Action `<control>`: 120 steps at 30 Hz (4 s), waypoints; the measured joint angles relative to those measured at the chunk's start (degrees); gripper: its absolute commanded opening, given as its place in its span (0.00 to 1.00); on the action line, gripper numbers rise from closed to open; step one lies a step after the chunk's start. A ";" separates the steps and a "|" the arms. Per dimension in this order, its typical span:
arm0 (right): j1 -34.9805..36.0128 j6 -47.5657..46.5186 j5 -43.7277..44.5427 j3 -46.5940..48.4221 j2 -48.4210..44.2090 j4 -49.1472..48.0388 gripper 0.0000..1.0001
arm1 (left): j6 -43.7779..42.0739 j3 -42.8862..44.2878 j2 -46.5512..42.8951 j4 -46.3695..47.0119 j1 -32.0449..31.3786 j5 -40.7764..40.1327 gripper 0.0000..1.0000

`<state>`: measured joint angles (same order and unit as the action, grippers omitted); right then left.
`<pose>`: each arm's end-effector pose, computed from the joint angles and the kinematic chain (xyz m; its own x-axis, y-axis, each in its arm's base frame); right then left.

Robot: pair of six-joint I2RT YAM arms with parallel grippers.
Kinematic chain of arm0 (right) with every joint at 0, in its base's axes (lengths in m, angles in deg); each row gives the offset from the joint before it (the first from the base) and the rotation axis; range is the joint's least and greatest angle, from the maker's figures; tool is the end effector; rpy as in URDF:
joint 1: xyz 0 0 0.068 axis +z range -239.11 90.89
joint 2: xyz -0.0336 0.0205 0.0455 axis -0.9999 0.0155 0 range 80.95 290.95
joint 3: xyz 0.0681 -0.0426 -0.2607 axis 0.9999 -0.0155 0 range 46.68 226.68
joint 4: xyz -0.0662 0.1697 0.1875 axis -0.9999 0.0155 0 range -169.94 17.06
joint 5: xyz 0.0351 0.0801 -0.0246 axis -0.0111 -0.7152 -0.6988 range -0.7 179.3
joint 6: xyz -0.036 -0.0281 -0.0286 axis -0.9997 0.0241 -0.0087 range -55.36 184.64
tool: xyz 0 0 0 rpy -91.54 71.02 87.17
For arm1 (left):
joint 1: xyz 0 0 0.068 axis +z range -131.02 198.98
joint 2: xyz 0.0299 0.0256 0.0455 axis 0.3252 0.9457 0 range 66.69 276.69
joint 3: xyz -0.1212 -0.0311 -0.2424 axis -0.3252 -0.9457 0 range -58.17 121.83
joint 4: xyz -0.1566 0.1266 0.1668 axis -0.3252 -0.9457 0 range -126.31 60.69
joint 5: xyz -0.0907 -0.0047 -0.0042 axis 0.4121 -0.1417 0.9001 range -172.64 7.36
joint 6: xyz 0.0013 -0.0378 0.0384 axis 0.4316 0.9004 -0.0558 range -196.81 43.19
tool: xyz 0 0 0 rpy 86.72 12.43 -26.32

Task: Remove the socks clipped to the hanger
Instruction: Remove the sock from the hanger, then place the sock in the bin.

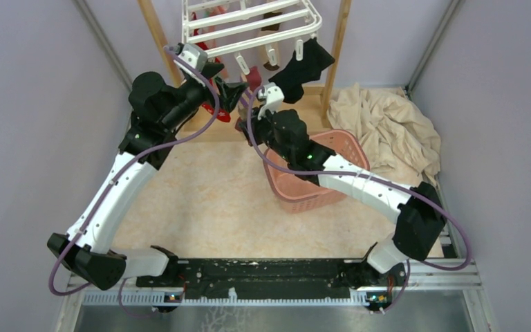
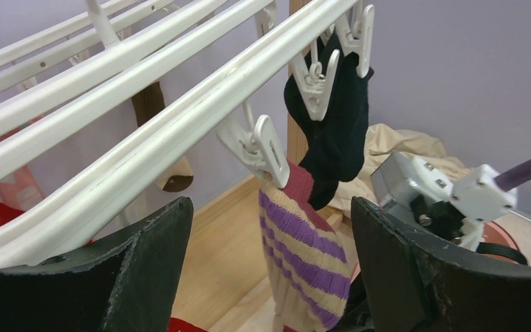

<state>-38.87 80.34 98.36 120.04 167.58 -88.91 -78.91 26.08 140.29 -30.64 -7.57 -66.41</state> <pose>0.2379 0.2774 0.3710 -0.2244 0.1482 -0.9632 -0.6213 0.7397 0.2585 0.2478 -0.1350 0.4885 0.1697 -0.0453 -0.9845 0.6700 0.7379 0.0815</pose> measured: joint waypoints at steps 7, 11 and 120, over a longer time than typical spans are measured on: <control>-1.09 0.85 -4.17 -1.49 -0.31 0.63 0.00 | 2.80 0.09 1.27 3.69 1.03 3.91 0.91; -1.25 0.94 -6.14 -2.32 -1.01 0.61 0.00 | 5.20 0.11 3.69 5.84 2.45 6.51 0.91; -14.05 -1.90 -0.15 -9.05 -24.63 28.33 0.00 | 14.53 -4.31 3.39 10.95 10.95 4.22 0.11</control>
<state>-52.92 78.44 98.21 110.99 142.94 -60.58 -64.38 21.78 143.68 -19.68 3.38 -62.19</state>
